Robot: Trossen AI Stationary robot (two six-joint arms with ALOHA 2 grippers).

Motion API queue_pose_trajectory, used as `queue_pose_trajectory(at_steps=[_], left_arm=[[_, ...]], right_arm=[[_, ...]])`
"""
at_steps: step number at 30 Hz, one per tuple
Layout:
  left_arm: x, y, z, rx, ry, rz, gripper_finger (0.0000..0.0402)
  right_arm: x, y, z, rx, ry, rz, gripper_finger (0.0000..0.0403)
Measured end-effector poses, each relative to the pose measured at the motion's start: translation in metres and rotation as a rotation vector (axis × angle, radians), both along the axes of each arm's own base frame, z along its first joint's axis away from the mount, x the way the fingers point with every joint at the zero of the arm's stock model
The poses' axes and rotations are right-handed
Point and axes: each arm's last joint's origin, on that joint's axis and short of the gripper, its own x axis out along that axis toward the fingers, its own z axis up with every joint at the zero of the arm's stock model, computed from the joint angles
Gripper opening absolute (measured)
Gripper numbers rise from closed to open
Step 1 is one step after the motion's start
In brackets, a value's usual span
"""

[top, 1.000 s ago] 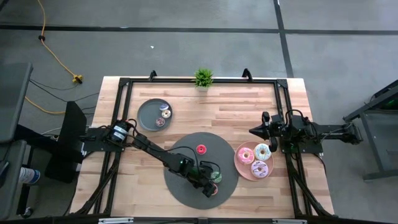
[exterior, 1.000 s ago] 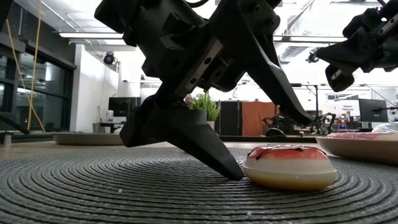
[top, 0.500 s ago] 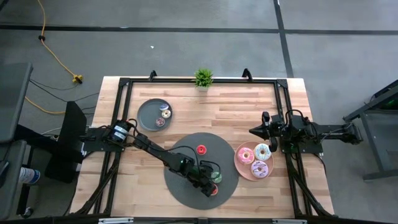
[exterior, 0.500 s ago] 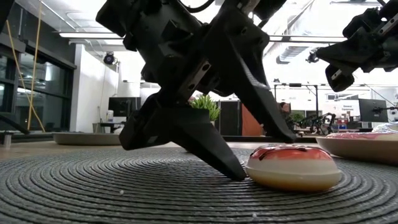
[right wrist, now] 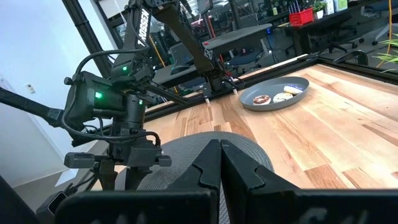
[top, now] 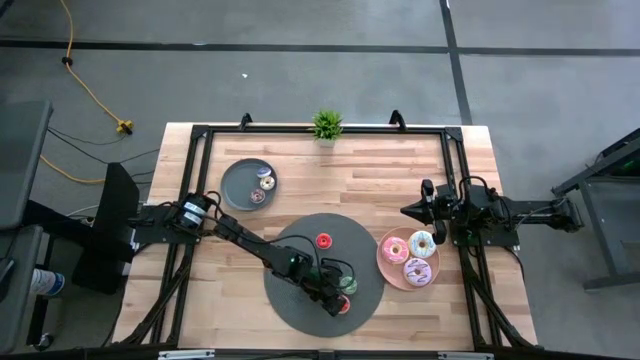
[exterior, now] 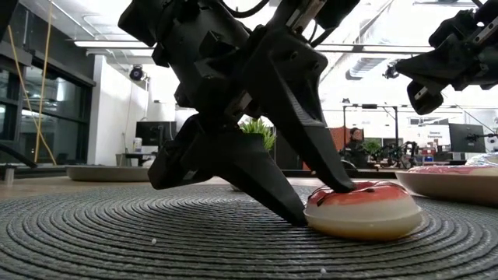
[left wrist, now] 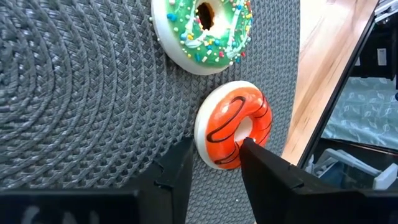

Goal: Pick & Place donuts
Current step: Put the small red donut on the gray plate

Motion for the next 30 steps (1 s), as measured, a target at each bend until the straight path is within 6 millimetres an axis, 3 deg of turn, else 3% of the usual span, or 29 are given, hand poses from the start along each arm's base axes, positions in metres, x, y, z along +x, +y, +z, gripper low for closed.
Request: queue_pose_trajectory(at_steps=[13,21,30], left_arm=[[0.001,0.002,0.000,-0.018,0.009,-0.014,0.0069],[0.002,0.004,0.002,-0.026,0.015,-0.018,0.0057],[0.000,0.007,0.034,0.019,-0.007,-0.041,0.0057]], right_arm=[[0.000,0.000,0.000,0.000,0.000,-0.001,0.0000],[0.000,0.000,0.000,0.000,0.000,0.000,0.0000],[0.000,0.000,0.000,0.000,0.000,0.000,0.0000]])
